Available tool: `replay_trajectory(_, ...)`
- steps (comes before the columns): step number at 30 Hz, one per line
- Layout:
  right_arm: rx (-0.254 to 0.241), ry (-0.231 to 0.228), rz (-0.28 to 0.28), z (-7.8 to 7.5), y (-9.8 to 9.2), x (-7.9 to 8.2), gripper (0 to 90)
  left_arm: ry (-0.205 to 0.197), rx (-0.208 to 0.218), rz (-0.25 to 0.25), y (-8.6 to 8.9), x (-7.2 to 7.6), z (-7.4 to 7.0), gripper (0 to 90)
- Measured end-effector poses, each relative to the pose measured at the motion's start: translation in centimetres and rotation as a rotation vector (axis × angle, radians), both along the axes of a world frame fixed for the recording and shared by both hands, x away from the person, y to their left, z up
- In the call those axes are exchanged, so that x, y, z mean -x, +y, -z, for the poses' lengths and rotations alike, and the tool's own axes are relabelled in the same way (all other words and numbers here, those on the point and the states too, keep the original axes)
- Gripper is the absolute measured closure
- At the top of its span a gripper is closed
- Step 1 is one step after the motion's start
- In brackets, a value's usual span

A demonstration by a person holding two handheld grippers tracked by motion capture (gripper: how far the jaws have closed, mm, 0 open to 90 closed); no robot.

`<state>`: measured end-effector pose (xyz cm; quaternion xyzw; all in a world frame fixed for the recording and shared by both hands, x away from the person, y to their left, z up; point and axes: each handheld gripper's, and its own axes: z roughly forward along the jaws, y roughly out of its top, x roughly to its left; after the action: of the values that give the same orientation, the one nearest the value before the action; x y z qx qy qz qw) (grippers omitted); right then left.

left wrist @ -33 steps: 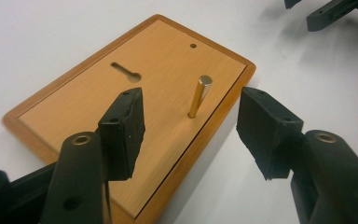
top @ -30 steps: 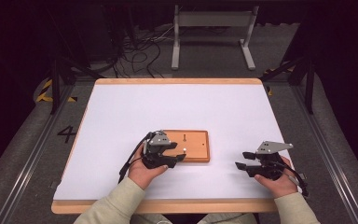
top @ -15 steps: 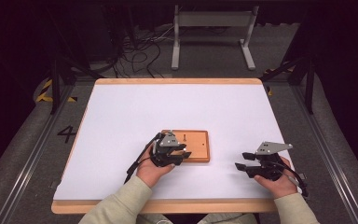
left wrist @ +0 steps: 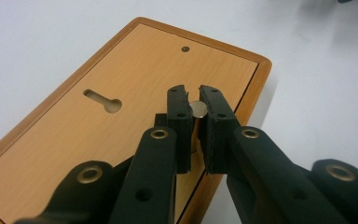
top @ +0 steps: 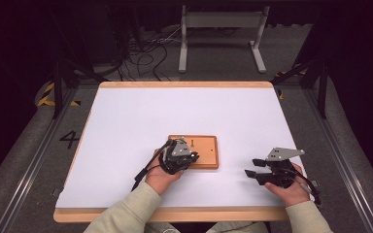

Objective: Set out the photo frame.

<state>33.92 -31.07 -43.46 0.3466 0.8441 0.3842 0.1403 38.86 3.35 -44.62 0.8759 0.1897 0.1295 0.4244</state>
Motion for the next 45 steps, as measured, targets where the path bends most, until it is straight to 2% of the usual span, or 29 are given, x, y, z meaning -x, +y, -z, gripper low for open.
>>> replay_trajectory(2, 0.001, 0.001, 0.000, 0.0, 0.0, 0.0, 45.7, -0.030, -0.022, 0.011, -0.1, 0.2, 0.0, 83.5)
replay_trajectory(6, 0.001, -0.001, 0.001, 0.0, 0.0, 0.0, 45.4, -0.055, -0.031, 0.019, -0.1, 0.3, 0.1, 83.5)
replay_trajectory(9, 0.005, -0.004, -0.001, 0.0, 0.1, 0.0, 45.1, -0.090, -0.055, 0.028, -0.2, 0.7, 0.0, 83.5)
replay_trajectory(13, -0.001, -0.019, 0.003, -0.1, 0.1, 0.0, 45.5, -0.162, -0.088, 0.048, -0.3, 1.4, 0.1, 83.4)
replay_trajectory(17, -0.016, -0.033, -0.013, -0.5, 0.2, -0.1, 48.0, -0.217, -0.119, 0.062, -0.3, 2.0, 0.2, 83.5)
replay_trajectory(18, -0.017, -0.034, -0.014, -0.6, 0.2, -0.1, 48.0, -0.248, -0.130, 0.073, -0.3, 2.2, 0.2, 83.4)
replay_trajectory(24, -0.027, -0.034, -0.018, -1.1, 0.6, -0.5, 45.6, -0.324, -0.167, 0.069, -0.5, 3.3, 0.5, 83.5)
replay_trajectory(26, -0.054, -0.022, -0.018, -1.4, 0.9, -0.7, 44.4, -0.341, -0.174, 0.063, -0.5, 3.6, 0.6, 83.6)
replay_trajectory(29, -0.096, 0.006, -0.039, -2.1, 1.4, -1.2, 40.8, -0.351, -0.180, 0.056, -0.6, 3.8, 0.6, 83.6)
replay_trajectory(35, -0.097, 0.026, -0.054, -3.2, 2.8, -2.5, 37.7, -0.357, -0.177, 0.051, -0.6, 3.9, 0.7, 83.6)
replay_trajectory(37, -0.096, 0.049, -0.059, -3.6, 3.6, -3.4, 37.0, -0.361, -0.174, 0.050, -0.6, 4.0, 0.8, 83.6)
replay_trajectory(40, -0.131, 0.091, -0.071, -3.8, 4.6, -4.6, 37.0, -0.357, -0.160, 0.043, -0.5, 4.0, 0.9, 83.6)
replay_trajectory(45, -0.099, 0.110, -0.071, -4.0, 6.2, -6.2, 35.4, -0.353, -0.154, 0.044, -0.4, 4.0, 0.9, 83.6)
